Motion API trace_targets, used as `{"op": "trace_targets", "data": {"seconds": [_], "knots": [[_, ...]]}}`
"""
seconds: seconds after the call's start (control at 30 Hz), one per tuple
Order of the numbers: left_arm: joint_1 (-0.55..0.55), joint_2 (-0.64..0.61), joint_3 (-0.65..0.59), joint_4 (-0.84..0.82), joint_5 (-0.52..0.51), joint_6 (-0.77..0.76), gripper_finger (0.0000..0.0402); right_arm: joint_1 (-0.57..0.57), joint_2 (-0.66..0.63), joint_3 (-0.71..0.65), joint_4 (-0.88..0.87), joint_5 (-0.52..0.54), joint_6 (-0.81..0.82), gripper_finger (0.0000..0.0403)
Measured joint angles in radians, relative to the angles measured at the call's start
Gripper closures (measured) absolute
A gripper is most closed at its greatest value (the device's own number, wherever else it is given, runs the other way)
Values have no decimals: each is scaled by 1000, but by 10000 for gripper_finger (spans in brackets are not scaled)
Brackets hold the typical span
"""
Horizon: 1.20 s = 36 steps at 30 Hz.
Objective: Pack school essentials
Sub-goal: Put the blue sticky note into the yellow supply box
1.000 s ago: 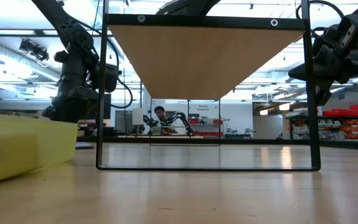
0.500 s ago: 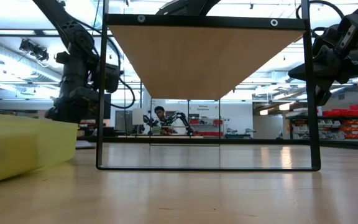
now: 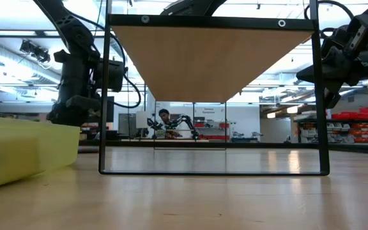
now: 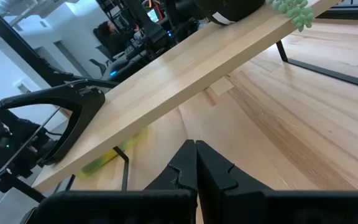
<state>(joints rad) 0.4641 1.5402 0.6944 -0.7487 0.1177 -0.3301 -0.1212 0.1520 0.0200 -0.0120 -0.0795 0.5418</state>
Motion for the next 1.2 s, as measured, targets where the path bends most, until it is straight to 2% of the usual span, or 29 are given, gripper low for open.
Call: {"op": "trace_targets", "data": {"seconds": [0.17,0.23,0.77,1.2], "knots": [[-36,1,-2,2,-12,-31,384,0,0,0,0,0,0,397],[-42,1,-3,3,-13,-49,394,0,0,0,0,0,0,397],[-41,-63,-13,-53,-14,-85,400,0,0,0,0,0,0,397],[-42,-147,-9,-114,69,-113,401,0,0,0,0,0,0,397]]}}
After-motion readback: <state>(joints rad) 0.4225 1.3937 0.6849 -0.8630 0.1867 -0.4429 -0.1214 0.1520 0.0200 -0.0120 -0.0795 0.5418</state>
